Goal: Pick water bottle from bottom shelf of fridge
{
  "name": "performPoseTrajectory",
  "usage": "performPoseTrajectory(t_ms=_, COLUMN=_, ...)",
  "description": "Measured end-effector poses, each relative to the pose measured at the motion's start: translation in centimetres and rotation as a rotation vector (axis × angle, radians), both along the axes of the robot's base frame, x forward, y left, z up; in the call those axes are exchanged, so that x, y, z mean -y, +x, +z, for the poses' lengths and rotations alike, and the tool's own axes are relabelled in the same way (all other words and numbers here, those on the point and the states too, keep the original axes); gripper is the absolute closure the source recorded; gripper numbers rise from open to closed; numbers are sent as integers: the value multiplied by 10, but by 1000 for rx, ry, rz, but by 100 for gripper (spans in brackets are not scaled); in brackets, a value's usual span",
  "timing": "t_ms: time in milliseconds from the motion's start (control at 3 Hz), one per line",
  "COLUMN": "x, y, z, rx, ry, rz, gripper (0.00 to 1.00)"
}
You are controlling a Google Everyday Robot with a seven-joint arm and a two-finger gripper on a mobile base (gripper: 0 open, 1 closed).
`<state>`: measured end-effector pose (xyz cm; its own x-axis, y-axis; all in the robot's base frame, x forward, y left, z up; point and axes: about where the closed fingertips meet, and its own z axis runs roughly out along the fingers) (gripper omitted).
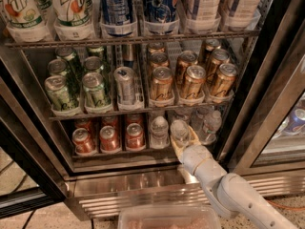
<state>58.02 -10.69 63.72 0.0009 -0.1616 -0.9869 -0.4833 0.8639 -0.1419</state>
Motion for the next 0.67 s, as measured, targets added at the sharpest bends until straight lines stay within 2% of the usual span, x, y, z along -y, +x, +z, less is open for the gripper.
performPoseTrajectory(t_ms=667, x=0, y=-5, z=11, rx=11, ry=10, rz=12, gripper=100)
